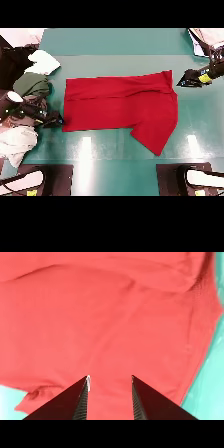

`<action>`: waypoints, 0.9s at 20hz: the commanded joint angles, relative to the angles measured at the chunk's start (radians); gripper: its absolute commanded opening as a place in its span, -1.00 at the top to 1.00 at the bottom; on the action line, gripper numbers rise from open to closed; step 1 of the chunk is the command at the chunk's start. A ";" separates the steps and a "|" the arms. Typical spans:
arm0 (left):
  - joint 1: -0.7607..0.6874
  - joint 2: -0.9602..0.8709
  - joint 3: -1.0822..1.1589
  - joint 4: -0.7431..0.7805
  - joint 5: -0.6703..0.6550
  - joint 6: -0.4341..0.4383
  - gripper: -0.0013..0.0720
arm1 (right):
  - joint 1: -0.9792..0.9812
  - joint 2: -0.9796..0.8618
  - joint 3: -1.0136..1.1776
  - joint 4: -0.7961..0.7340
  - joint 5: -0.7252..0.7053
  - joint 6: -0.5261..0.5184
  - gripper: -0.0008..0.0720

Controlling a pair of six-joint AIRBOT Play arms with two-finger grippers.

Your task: Fold the shirts.

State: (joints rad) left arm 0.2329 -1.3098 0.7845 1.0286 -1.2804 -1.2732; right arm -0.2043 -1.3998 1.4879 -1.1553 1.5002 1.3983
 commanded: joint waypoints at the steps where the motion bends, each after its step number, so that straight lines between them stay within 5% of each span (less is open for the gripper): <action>1: -0.003 0.014 -0.093 -0.050 0.077 0.017 -0.30 | -0.002 0.010 0.000 0.013 0.042 -0.006 0.15; 4: -0.041 0.014 -0.096 -0.071 0.094 0.022 -0.29 | -0.002 0.010 0.000 0.012 0.071 -0.006 0.15; 8: -0.103 0.014 -0.081 -0.070 0.110 0.022 0.91 | -0.010 0.020 -0.021 0.009 0.142 -0.006 0.15; 15: -0.103 0.038 0.104 -0.055 0.043 0.020 0.91 | -0.157 0.285 -0.611 0.004 -0.018 -0.006 0.13; 18: -0.103 0.050 0.121 -0.064 0.037 0.020 0.91 | -0.207 0.340 -0.819 0.037 -0.070 -0.006 -0.16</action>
State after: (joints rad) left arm 0.1303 -1.2709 0.8745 0.9741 -1.2293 -1.2514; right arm -0.3645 -1.1233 0.8669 -1.1458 1.4906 1.3922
